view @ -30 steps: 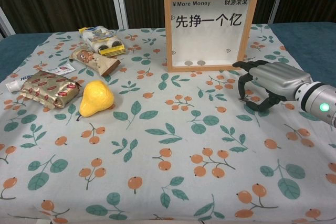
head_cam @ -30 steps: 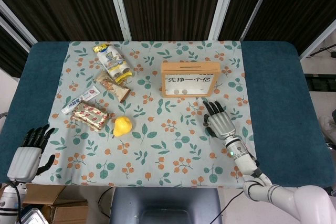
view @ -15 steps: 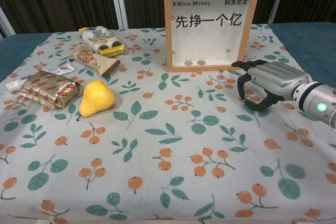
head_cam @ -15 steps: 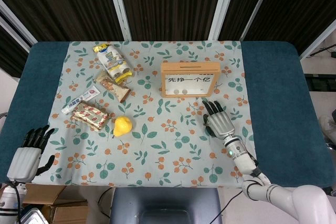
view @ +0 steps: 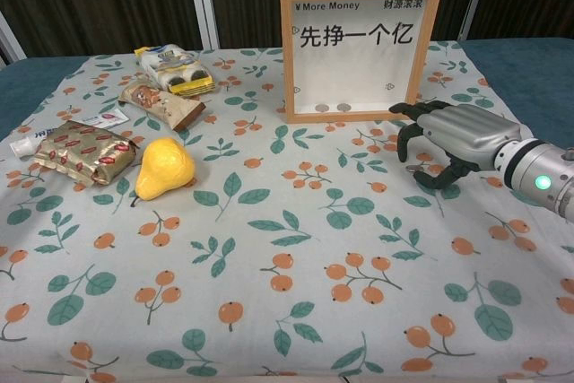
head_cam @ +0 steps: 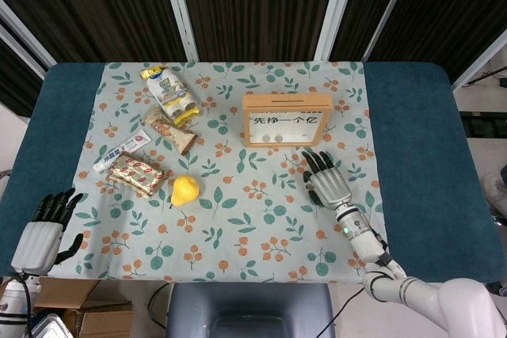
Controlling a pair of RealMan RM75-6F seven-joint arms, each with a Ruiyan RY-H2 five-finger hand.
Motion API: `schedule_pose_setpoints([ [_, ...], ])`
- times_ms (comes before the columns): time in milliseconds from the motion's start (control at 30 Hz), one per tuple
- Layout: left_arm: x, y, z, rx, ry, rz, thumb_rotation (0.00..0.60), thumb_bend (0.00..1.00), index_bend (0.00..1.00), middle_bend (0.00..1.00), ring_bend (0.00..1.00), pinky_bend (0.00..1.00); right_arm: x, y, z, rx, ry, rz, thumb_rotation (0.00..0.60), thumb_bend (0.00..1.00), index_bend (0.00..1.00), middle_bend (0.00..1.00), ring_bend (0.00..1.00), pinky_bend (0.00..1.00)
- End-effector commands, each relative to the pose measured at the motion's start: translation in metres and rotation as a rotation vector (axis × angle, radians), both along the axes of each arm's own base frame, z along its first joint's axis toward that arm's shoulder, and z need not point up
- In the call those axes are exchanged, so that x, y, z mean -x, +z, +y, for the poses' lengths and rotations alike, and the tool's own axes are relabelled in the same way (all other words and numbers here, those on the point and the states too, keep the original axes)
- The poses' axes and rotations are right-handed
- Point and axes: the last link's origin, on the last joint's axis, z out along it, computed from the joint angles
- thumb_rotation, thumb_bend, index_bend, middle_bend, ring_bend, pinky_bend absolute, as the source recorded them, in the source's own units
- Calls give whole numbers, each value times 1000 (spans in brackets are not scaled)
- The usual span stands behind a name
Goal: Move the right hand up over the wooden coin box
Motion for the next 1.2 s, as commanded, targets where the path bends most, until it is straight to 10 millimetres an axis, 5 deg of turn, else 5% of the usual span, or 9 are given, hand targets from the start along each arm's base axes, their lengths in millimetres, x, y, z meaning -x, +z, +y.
schedule_pose_setpoints([
  [33, 0, 0, 0, 0, 0, 0, 600, 394, 0, 0, 0, 0, -1, 0, 0, 0, 4, -1, 600, 507, 514, 18, 0, 0],
  [1200, 4, 2, -3, -4, 9, -3, 600, 395, 0, 0, 0, 0, -3, -2, -3, 22, 16, 11, 600, 612, 631, 60, 0, 0],
])
